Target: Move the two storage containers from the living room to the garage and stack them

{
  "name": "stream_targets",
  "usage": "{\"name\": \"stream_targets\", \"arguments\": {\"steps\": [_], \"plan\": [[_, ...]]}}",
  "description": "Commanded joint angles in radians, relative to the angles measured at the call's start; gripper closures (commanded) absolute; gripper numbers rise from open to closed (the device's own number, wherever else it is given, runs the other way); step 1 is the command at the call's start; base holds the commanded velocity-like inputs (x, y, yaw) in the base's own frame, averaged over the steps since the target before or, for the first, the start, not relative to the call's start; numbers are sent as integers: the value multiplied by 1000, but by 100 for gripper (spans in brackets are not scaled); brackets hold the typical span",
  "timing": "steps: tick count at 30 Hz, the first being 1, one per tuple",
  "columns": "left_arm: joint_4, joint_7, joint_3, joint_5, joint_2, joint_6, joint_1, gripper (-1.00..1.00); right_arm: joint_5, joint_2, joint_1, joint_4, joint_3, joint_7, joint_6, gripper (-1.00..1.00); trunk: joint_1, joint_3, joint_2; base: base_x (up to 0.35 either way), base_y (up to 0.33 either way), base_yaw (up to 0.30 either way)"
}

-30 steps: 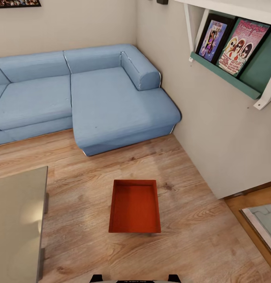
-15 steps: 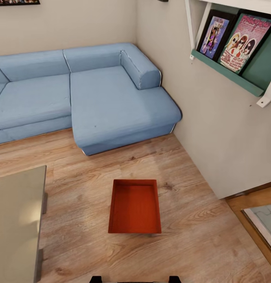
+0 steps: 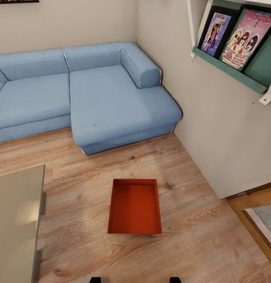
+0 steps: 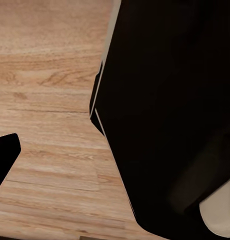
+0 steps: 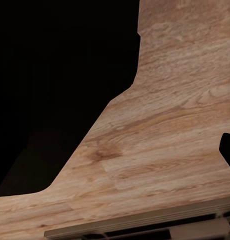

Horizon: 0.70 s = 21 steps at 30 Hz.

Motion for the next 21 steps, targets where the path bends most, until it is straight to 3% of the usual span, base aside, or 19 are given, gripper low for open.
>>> {"name": "stream_targets", "arguments": {"steps": [1,15,20,21], "plan": [[0,3,-8,7,0,-2,0,-100,-5,0,-1,3,5,-2,-5,-100,0,0,0,0,0,0],[-9,7,-9,5,9,-3,0,-100,-4,0,-1,1,5,-21,-1,-100,0,0,0,0,0,0],[-47,11,-10,2,32,6,-1,-100,-6,-5,-3,-27,-2,-64,24,-100,0,0,0,0,0,0],[-61,12,-10,2,38,7,-1,-100,-7,-17,-4,-50,-3,-71,37,-100,0,0,0,0,0,0]]}}
